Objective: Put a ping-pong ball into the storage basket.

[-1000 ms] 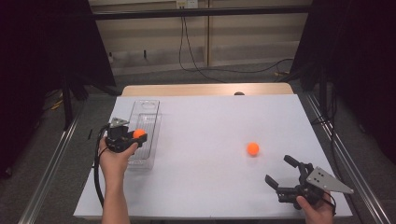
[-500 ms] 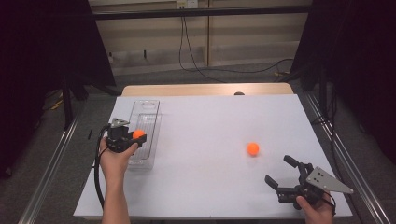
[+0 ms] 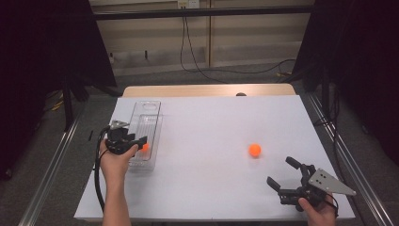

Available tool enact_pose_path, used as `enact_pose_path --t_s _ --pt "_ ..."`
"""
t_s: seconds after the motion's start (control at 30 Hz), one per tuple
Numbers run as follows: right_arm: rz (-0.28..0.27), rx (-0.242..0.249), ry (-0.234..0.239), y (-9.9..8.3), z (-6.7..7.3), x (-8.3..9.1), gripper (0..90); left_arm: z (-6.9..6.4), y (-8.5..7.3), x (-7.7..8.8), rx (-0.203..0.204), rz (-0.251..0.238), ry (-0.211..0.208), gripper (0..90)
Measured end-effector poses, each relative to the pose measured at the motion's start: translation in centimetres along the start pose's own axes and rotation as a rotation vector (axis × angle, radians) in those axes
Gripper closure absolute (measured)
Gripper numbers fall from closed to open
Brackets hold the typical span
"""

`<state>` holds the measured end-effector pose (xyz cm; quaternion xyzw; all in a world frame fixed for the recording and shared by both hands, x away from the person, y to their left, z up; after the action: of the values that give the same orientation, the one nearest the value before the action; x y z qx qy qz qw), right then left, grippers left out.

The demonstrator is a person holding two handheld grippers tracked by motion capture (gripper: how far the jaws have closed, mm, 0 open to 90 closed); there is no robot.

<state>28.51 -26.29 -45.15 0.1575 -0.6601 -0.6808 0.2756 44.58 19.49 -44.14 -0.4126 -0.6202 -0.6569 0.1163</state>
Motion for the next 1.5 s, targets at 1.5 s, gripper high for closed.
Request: enact_pose_path --t_s 1.5 --pt "0.005 0.003 0.004 -0.1 0.0 0.0 1.7 -4.3 1.9 1.7 -0.087 -0.022 -0.073 22.5"
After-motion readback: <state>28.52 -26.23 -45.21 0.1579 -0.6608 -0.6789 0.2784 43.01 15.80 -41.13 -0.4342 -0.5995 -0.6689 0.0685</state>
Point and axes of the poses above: each handheld gripper's, and its own axes: x roughly backward along the jaws, y roughly out of its top, z roughly to its left, the point moved 7 cm from there along -x, roughly forward along the jaws, and after that the axes turned 1 degree about z, right-handed, at the moved point
